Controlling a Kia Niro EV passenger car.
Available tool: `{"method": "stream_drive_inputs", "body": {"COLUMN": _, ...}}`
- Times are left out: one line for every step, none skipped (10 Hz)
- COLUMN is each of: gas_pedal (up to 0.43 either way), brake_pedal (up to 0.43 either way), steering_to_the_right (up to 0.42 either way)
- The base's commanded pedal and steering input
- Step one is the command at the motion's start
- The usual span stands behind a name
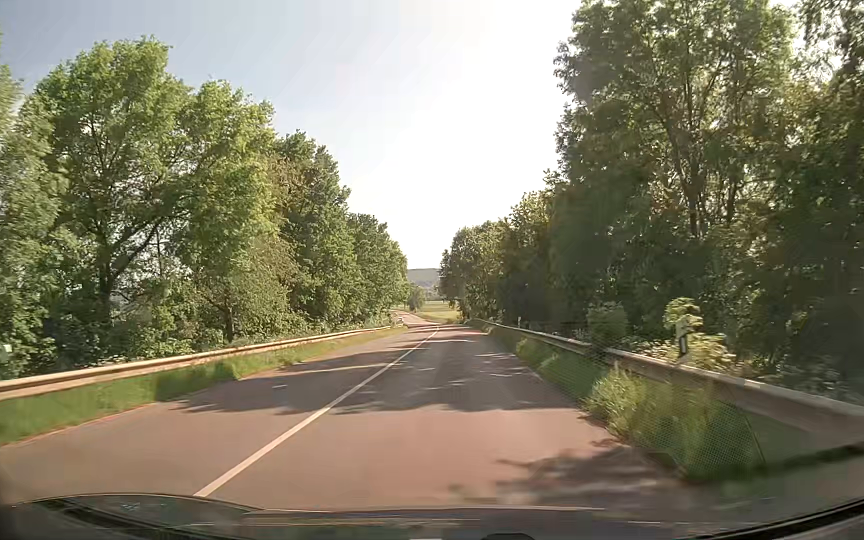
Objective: Follow the waypoints while adhering to traffic rules and regulations
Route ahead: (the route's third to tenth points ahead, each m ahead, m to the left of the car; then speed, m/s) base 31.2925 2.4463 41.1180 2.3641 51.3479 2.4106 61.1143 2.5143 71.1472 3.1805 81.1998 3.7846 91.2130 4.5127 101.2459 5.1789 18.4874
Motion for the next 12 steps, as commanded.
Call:
{"method": "stream_drive_inputs", "body": {"gas_pedal": 0.197, "brake_pedal": 0.0, "steering_to_the_right": -0.004}}
{"method": "stream_drive_inputs", "body": {"gas_pedal": 0.197, "brake_pedal": 0.0, "steering_to_the_right": -0.004}}
{"method": "stream_drive_inputs", "body": {"gas_pedal": 0.197, "brake_pedal": 0.0, "steering_to_the_right": -0.003}}
{"method": "stream_drive_inputs", "body": {"gas_pedal": 0.197, "brake_pedal": 0.0, "steering_to_the_right": -0.003}}
{"method": "stream_drive_inputs", "body": {"gas_pedal": 0.209, "brake_pedal": 0.0, "steering_to_the_right": -0.002}}
{"method": "stream_drive_inputs", "body": {"gas_pedal": 0.209, "brake_pedal": 0.0, "steering_to_the_right": -0.002}}
{"method": "stream_drive_inputs", "body": {"gas_pedal": 0.22, "brake_pedal": 0.0, "steering_to_the_right": -0.001}}
{"method": "stream_drive_inputs", "body": {"gas_pedal": 0.22, "brake_pedal": 0.0, "steering_to_the_right": -0.001}}
{"method": "stream_drive_inputs", "body": {"gas_pedal": 0.228, "brake_pedal": 0.0, "steering_to_the_right": -0.001}}
{"method": "stream_drive_inputs", "body": {"gas_pedal": 0.228, "brake_pedal": 0.0, "steering_to_the_right": -0.001}}
{"method": "stream_drive_inputs", "body": {"gas_pedal": 0.228, "brake_pedal": 0.0, "steering_to_the_right": -0.001}}
{"method": "stream_drive_inputs", "body": {"gas_pedal": 0.228, "brake_pedal": 0.0, "steering_to_the_right": -0.001}}
